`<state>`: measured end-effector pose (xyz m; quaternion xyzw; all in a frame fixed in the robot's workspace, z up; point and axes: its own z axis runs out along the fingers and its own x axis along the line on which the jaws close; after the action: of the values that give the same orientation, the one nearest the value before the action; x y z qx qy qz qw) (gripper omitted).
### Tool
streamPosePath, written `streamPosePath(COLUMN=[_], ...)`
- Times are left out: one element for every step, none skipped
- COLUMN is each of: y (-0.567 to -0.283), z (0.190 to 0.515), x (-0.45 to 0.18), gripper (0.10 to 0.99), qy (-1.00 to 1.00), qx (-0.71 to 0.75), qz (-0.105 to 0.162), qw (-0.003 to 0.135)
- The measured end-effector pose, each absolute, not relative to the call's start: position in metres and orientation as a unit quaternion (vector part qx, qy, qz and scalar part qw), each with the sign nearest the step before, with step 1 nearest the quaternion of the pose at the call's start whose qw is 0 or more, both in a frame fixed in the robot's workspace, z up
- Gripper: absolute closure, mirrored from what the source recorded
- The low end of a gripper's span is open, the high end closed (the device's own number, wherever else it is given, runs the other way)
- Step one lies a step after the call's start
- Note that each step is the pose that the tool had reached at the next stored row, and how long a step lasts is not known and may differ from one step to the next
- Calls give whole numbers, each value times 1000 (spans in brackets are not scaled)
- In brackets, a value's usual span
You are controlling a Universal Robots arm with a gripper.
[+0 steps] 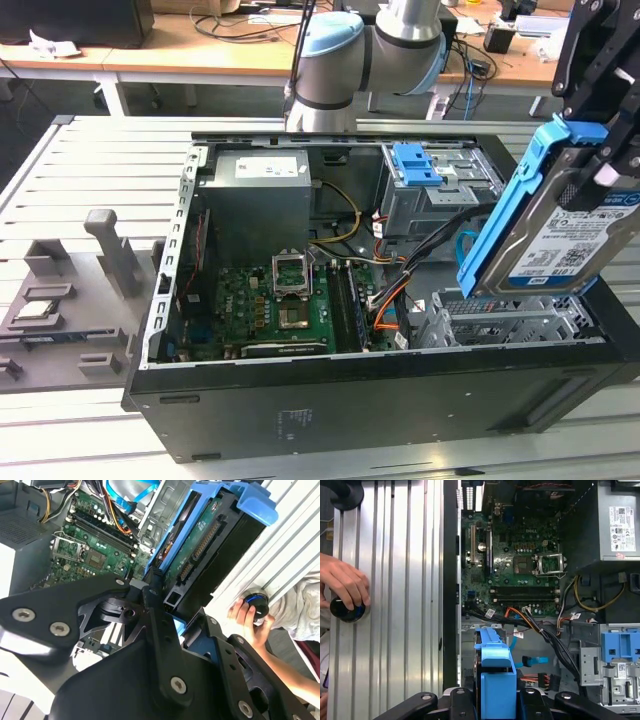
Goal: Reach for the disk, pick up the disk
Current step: 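Pick up the disk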
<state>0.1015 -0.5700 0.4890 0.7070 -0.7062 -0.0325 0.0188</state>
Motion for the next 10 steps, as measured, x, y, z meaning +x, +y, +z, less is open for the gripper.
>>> streamPosePath(y=[-570, -570, -570, -569, -567, -563, -559, -558, -557, -557], z=[486, 485, 485, 484, 484, 483, 482, 481, 480, 477], x=[102, 102, 102, 102, 102, 102, 102, 102, 102, 102], gripper=[722, 722, 722, 722, 722, 722, 722, 722, 722, 722], qy=[-706, -706, -706, -706, -706, -706, -706, -706, -706, -706], qx=[707, 707, 707, 707, 707, 707, 707, 707, 707, 707], qz=[-33, -33, -32, -32, -32, -33, -33, -32, -33, -33], qw=[19, 19, 19, 19, 19, 19, 19, 19, 19, 19])
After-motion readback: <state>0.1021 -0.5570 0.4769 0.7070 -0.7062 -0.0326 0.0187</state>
